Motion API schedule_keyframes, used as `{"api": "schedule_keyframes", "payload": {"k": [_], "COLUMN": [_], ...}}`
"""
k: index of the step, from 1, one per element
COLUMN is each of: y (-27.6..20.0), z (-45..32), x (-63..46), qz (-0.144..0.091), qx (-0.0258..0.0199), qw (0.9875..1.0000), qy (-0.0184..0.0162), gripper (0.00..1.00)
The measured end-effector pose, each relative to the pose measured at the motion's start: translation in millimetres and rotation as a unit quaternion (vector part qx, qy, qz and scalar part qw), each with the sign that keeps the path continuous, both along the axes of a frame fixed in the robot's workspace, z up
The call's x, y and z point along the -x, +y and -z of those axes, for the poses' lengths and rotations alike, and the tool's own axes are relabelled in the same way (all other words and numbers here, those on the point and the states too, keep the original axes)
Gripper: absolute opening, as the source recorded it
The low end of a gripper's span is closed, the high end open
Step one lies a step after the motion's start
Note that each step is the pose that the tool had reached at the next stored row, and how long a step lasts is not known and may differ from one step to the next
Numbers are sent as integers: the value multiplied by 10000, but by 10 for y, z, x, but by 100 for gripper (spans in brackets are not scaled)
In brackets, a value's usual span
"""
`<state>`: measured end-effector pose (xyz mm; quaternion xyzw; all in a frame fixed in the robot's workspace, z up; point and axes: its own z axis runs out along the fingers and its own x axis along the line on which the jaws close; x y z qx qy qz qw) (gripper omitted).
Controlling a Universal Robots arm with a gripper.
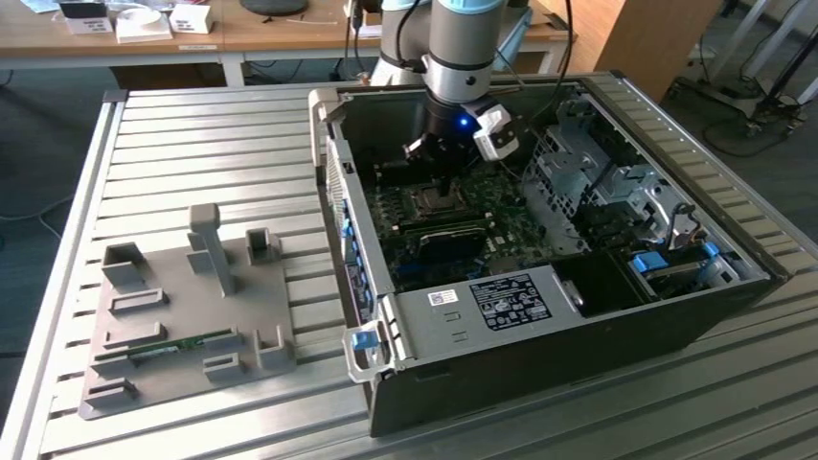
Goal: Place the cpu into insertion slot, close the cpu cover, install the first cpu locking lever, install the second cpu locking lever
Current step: 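Install the second cpu locking lever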
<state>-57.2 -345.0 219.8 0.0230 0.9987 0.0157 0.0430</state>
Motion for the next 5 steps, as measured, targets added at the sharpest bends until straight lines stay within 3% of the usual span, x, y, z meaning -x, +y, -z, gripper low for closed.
{"api": "schedule_keyframes", "payload": {"k": [5], "y": [3], "z": [0], "x": [-10], "qz": [-1], "qx": [0], "qw": [10000], "qy": [0], "gripper": [11]}}
